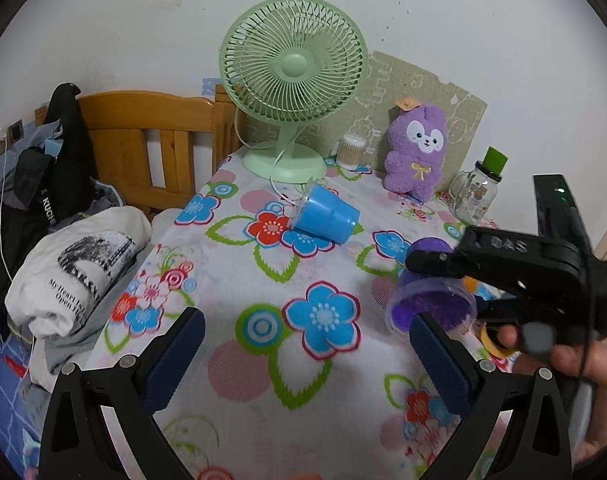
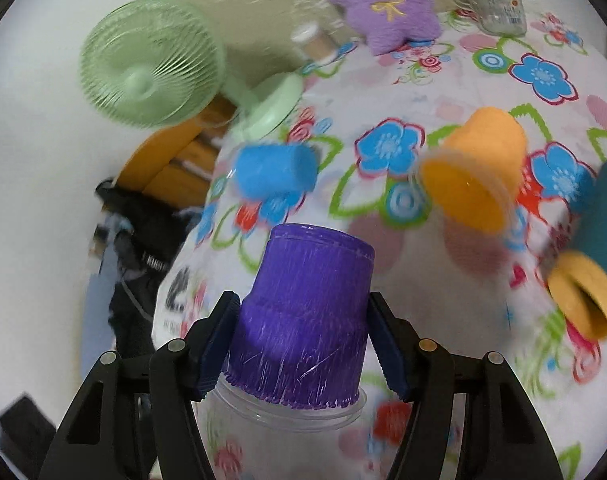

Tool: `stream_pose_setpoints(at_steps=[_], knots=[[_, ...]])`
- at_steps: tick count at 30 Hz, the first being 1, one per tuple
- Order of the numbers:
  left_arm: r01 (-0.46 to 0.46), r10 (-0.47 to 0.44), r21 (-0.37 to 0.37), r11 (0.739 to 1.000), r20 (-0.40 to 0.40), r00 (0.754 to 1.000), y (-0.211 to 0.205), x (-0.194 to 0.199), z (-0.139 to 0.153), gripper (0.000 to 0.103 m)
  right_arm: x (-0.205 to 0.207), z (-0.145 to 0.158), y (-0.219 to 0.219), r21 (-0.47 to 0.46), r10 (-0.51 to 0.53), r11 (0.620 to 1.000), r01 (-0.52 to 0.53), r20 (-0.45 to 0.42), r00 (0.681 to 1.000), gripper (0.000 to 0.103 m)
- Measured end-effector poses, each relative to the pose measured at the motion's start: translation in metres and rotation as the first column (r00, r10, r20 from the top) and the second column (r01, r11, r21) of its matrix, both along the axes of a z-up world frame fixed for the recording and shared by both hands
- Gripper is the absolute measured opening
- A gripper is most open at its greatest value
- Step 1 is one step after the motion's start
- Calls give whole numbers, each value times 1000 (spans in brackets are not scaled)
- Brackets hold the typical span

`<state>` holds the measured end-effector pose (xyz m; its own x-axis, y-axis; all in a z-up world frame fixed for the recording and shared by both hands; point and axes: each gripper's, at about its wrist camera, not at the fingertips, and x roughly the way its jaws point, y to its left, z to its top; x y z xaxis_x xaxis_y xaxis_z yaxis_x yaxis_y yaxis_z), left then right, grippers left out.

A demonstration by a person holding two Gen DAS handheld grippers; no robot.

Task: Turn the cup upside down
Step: 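Reach the right gripper to the purple cup and grasp it, then lift the purple cup with the right gripper and turn it upright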

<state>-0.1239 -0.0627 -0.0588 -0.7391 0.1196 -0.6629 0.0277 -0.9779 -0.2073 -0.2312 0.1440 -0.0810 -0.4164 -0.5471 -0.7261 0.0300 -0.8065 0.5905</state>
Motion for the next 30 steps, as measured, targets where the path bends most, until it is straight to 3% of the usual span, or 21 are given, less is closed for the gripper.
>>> stream_pose_setpoints(at_steps=[6, 12, 27, 30], knots=[[24, -25, 44, 999, 16, 1000, 1, 40, 1, 103, 56, 0, 4, 35, 66, 997, -66, 13, 998, 67], [41, -43, 46, 998, 56, 998, 13, 71, -7, 103, 86, -16, 7, 50, 87, 995, -90, 51, 995, 67], [32, -37, 41, 999, 106, 994, 23, 97, -16, 103, 98, -50, -6, 50, 155, 985, -163, 136, 979, 68], [28, -32, 41, 999, 115, 993, 22, 97, -18, 103, 97, -53, -5, 63, 148, 985, -159, 153, 977, 78]])
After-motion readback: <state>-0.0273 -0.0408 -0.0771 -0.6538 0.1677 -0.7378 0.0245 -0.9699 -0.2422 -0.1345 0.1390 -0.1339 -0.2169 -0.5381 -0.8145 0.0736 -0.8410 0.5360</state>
